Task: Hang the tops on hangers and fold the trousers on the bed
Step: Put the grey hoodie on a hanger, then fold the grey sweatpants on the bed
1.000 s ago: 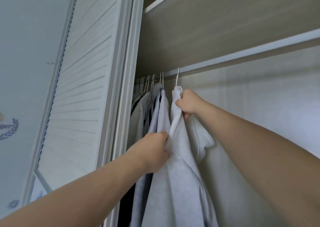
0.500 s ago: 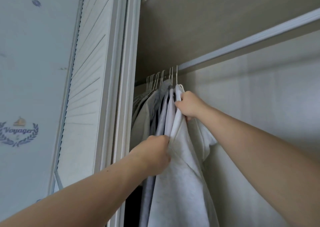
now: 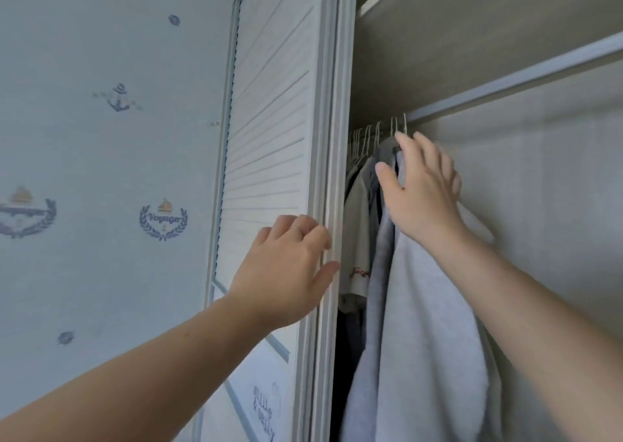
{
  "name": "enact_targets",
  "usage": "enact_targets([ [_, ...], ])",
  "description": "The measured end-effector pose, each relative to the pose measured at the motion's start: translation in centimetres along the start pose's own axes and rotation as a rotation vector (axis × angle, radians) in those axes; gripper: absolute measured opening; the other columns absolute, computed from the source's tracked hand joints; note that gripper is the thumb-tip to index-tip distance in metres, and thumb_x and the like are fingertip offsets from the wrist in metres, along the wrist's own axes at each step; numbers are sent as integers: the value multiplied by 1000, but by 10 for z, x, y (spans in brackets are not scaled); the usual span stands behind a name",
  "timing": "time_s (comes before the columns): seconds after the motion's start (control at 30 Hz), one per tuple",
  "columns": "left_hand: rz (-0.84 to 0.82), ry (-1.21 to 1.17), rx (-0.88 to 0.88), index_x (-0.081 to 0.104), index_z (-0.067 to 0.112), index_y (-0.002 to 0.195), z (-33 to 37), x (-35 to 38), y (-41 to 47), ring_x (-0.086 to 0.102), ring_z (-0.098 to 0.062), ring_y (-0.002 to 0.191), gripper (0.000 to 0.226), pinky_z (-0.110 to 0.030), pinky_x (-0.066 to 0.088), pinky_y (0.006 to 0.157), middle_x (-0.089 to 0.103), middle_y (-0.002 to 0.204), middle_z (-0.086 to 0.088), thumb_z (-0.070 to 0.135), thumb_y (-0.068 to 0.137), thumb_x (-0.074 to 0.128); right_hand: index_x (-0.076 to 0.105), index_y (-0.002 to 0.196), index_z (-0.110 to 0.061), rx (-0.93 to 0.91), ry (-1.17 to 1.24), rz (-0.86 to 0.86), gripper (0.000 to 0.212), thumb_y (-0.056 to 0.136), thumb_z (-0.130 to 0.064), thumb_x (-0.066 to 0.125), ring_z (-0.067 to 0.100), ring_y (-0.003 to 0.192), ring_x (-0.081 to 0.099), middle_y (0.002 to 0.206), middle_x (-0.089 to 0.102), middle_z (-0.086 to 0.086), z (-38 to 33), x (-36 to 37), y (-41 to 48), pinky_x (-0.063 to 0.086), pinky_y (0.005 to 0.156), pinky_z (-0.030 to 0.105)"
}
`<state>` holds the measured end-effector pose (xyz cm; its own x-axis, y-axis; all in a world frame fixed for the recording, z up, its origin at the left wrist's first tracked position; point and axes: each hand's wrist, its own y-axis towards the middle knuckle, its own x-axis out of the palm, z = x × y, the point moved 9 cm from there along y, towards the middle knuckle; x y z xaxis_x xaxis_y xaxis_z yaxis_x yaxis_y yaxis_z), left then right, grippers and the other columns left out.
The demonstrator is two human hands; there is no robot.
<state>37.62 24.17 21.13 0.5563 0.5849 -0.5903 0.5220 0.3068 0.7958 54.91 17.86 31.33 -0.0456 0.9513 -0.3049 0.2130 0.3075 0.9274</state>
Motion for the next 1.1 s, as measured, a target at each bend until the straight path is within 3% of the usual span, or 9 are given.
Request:
enact_targets([
  [0.17, -63, 147, -100, 48, 31, 131, -66, -66, -111, 21, -28, 150, 57, -51, 24, 117, 37, 157, 2, 67, 96, 21, 13, 158, -37, -153, 130, -159, 62, 102, -55, 34, 21, 154, -4, 168, 2, -7, -121, 9, -89, 6, 123, 54],
  [0.33, -134, 269, -289, 41, 35, 142, -136, -151, -249, 7, -25, 155, 65, -52, 17, 120, 23, 164, 5, 73, 95, 14, 1, 158, -39, -285, 262, -372, 67, 101, -59, 30, 19, 153, -19, 166, -17, -11, -254, 24, -187, -4, 122, 55],
  [0.53, -230, 432, -568, 14, 42, 158, -190, -270, -428, -19, -16, 154, 76, -51, 1, 125, -1, 169, 10, 77, 92, 4, -10, 157, -41, -480, 481, -567, 72, 99, -64, 25, 16, 150, -29, 164, -25, -15, -422, 29, -308, -12, 121, 53],
  [0.63, -271, 518, -725, 9, 43, 159, -198, -333, -524, -16, -18, 155, 74, -54, 6, 125, -5, 169, 11, 76, 93, 10, -13, 156, -41, -606, 573, -656, 73, 96, -67, 20, 19, 151, -25, 165, -23, -12, -507, 24, -376, -10, 121, 55],
  [0.77, -300, 623, -972, 4, 45, 159, -193, -411, -651, -25, -13, 152, 76, -47, -5, 124, -11, 169, 12, 76, 90, 8, -12, 157, -40, -761, 717, -768, 75, 92, -69, 13, 21, 153, -21, 166, -21, -11, -614, 10, -472, -9, 121, 56],
  [0.93, -319, 680, -1235, 17, 38, 160, -165, -480, -783, -13, -18, 155, 76, -50, 2, 124, 3, 170, 8, 74, 93, 15, -13, 156, -42, -917, 901, -922, 73, 93, -70, 12, 19, 152, -22, 165, -22, -13, -721, -18, -585, -10, 122, 55],
  [1.1, -336, 743, -1472, 19, 37, 160, -137, -522, -903, -7, -22, 156, 77, -52, 6, 124, 6, 170, 5, 76, 94, 12, -5, 157, -42, -1040, 1056, -1054, 74, 92, -70, 17, 18, 153, -16, 165, -18, -18, -810, -47, -692, -9, 119, 54],
])
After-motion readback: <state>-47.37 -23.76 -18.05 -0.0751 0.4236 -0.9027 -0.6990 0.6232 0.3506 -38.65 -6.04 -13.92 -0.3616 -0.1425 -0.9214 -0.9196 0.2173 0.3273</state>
